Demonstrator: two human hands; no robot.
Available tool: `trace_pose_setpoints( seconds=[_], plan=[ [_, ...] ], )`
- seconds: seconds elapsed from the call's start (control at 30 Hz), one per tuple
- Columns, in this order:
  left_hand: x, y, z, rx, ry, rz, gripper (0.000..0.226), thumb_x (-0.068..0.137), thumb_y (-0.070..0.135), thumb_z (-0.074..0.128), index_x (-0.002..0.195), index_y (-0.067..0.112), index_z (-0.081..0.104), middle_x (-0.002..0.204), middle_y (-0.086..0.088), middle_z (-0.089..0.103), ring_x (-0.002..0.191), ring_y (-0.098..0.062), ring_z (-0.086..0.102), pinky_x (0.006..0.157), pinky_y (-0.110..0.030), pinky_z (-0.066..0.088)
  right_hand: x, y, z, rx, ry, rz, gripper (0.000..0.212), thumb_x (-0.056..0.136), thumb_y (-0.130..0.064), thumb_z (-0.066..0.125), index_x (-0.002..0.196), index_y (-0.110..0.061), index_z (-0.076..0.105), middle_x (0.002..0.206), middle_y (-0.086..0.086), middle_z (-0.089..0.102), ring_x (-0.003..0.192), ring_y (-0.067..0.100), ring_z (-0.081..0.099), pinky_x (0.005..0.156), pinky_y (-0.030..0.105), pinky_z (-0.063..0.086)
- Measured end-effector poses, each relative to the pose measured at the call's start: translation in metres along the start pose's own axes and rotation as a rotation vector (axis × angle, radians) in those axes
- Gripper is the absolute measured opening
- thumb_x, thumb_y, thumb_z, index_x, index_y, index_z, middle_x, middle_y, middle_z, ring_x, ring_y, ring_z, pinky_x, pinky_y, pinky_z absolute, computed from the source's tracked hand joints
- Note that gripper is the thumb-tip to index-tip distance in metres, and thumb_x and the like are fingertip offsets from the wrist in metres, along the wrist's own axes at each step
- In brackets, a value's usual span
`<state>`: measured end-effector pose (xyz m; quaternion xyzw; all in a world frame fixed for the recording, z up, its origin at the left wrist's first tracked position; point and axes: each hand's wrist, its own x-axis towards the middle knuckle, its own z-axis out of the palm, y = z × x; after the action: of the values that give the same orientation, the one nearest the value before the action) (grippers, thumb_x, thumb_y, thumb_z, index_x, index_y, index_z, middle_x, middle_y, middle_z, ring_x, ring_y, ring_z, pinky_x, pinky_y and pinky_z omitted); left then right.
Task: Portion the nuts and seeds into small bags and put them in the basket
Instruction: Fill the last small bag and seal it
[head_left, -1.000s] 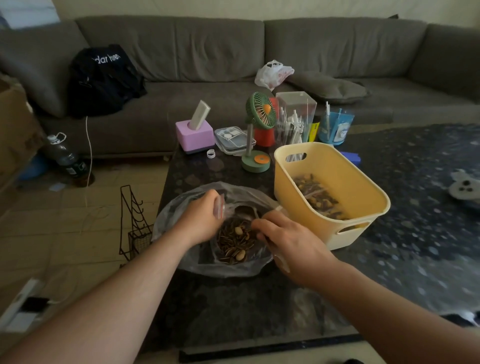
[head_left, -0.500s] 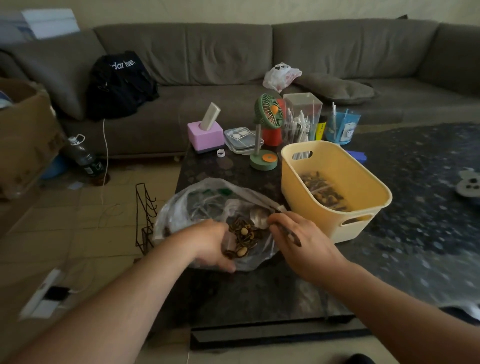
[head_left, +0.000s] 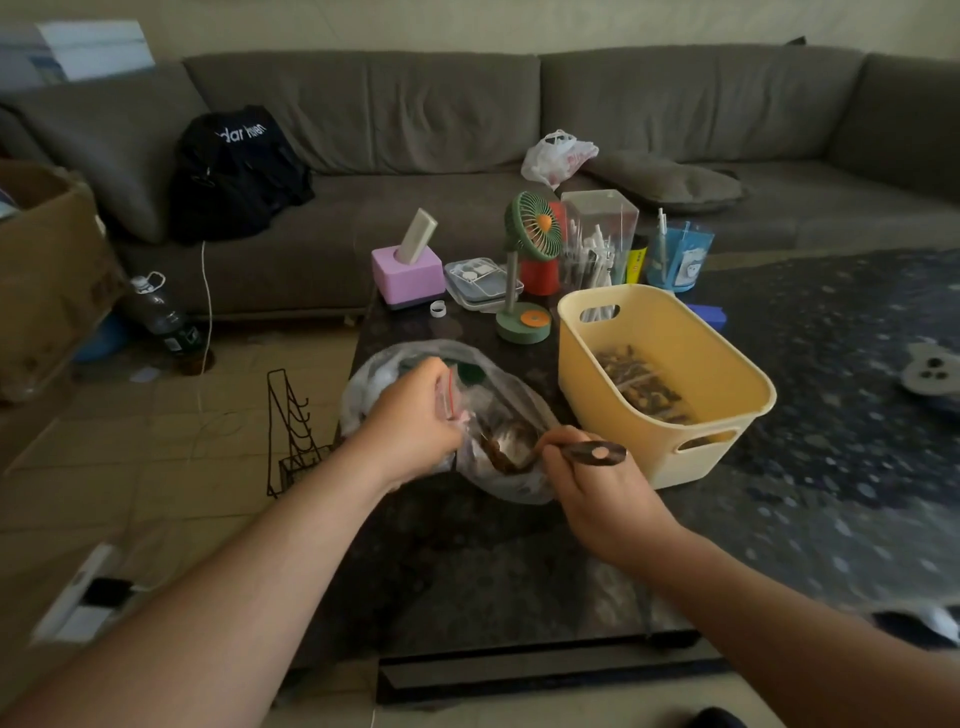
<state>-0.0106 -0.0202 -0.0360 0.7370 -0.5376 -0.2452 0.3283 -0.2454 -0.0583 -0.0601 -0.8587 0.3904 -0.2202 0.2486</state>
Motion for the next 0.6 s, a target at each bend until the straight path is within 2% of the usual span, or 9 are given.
trace_pose_setpoints(
  seconds=[0.07,0.13,0.27,0.37,0.43,0.5,0.53,0.57,0.6],
  plan=[
    [-0.001,0.007,-0.004,0.019,0.071,0.068,0.031,0.085,0.014,0.075,0.092,0.037,0.054,0.098,-0.001,0.066,0.097,-0.025,0.069,0.086,-0.051,0.061,0.003,-0.001,0.000,-0.033,-0.015,0.003,0.024,0.111,-0.018,0.045,0.116,-0.012,0.067,0.108,-0.001,0.067,0.087,0.009,0.061,0.077,0.016,0.047],
    [-0.003,0.011,-0.006,0.051,0.136,0.142,0.023,0.090,0.014,0.075,0.096,0.024,0.055,0.099,-0.001,0.068,0.097,-0.021,0.069,0.083,-0.047,0.060,0.005,-0.004,-0.002,-0.036,-0.037,0.022,0.027,0.111,-0.016,0.044,0.115,-0.008,0.069,0.112,0.001,0.067,0.092,0.020,0.064,0.082,0.034,0.053],
    [-0.009,0.017,-0.004,0.043,0.134,0.175,0.022,0.092,0.011,0.074,0.099,0.022,0.056,0.101,0.000,0.067,0.096,-0.019,0.067,0.081,-0.041,0.058,0.008,-0.007,-0.005,0.059,-0.048,0.119,0.032,0.112,-0.020,0.043,0.115,-0.006,0.071,0.116,-0.001,0.066,0.099,0.020,0.066,0.089,0.040,0.055],
    [-0.006,0.016,-0.007,0.084,0.004,-0.012,0.027,0.089,0.010,0.071,0.106,0.025,0.058,0.103,-0.002,0.066,0.094,-0.023,0.069,0.068,-0.036,0.056,0.009,-0.006,-0.003,0.095,0.001,0.175,0.031,0.111,-0.021,0.043,0.110,-0.008,0.071,0.104,0.003,0.071,0.091,0.023,0.068,0.086,0.045,0.056],
    [-0.005,0.013,-0.013,0.083,-0.227,-0.272,0.047,0.084,0.010,0.066,0.128,0.025,0.056,0.113,-0.007,0.067,0.095,-0.028,0.071,0.070,-0.043,0.064,0.010,-0.006,-0.003,0.160,0.044,0.233,0.029,0.110,-0.025,0.043,0.103,-0.013,0.069,0.091,0.001,0.071,0.085,0.018,0.068,0.084,0.043,0.057],
    [-0.008,0.010,-0.017,-0.012,-0.427,-0.496,0.072,0.088,0.008,0.061,0.152,0.034,0.042,0.125,-0.009,0.063,0.100,-0.030,0.073,0.074,-0.047,0.067,0.011,-0.007,-0.004,0.213,0.038,0.276,0.030,0.111,-0.027,0.044,0.096,-0.017,0.067,0.084,-0.002,0.070,0.079,0.013,0.067,0.081,0.041,0.059],
    [-0.008,0.009,-0.018,-0.032,-0.443,-0.517,0.072,0.091,0.009,0.060,0.155,0.036,0.038,0.125,-0.008,0.062,0.100,-0.029,0.074,0.073,-0.046,0.067,0.011,-0.008,-0.004,0.228,0.037,0.287,0.030,0.111,-0.028,0.044,0.094,-0.018,0.067,0.083,-0.001,0.070,0.076,0.011,0.067,0.080,0.041,0.059],
    [-0.006,0.007,-0.017,-0.006,-0.405,-0.461,0.059,0.093,0.012,0.062,0.147,0.032,0.045,0.122,-0.006,0.063,0.099,-0.025,0.074,0.073,-0.045,0.067,0.011,-0.009,-0.005,0.242,0.039,0.293,0.031,0.111,-0.028,0.044,0.094,-0.018,0.067,0.082,-0.001,0.070,0.076,0.011,0.067,0.079,0.041,0.060],
    [-0.003,0.006,-0.015,0.058,-0.326,-0.355,0.040,0.094,0.017,0.064,0.131,0.025,0.052,0.115,-0.005,0.064,0.096,-0.022,0.071,0.073,-0.043,0.065,0.011,-0.010,-0.005,0.256,0.041,0.296,0.031,0.111,-0.029,0.044,0.094,-0.019,0.067,0.083,-0.001,0.070,0.076,0.010,0.067,0.079,0.040,0.060]
  ],
)
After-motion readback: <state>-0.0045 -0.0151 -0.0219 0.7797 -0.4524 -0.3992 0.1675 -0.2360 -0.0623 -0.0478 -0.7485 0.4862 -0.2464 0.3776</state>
